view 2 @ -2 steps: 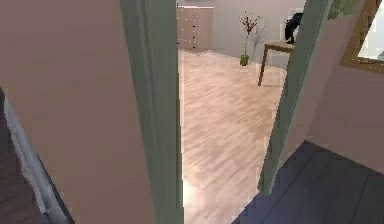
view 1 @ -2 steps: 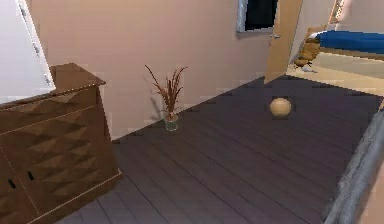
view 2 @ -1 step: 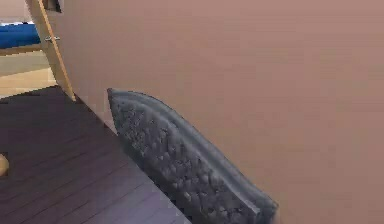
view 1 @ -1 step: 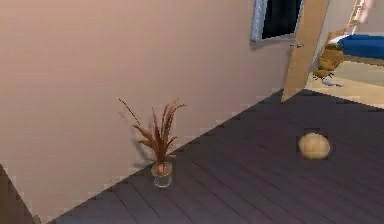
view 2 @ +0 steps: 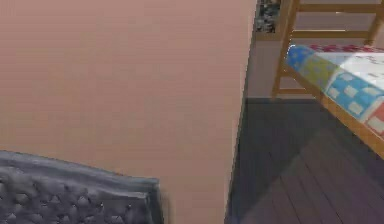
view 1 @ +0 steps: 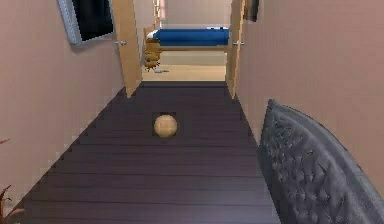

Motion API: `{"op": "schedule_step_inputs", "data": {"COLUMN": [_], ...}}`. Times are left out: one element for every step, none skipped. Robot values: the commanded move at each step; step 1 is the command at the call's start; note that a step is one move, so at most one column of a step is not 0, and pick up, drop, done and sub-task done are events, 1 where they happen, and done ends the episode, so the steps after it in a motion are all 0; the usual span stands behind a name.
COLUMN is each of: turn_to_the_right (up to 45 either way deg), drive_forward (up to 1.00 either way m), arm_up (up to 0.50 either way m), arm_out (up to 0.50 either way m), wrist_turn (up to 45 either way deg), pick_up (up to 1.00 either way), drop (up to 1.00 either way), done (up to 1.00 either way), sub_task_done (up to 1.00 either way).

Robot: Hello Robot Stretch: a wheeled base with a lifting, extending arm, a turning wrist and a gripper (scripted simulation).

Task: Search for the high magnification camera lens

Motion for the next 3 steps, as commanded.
{"op": "schedule_step_inputs", "data": {"turn_to_the_right": [0.0,3.0,9.0], "drive_forward": [1.00,0.00,0.00], "arm_up": [0.00,0.00,0.00], "arm_out": [0.00,0.00,0.00], "wrist_turn": [0.0,0.0,0.0], "pick_up": [0.00,0.00,0.00], "drop": [0.00,0.00,0.00], "done": [0.00,0.00,0.00], "sub_task_done": [0.00,0.00,0.00]}}
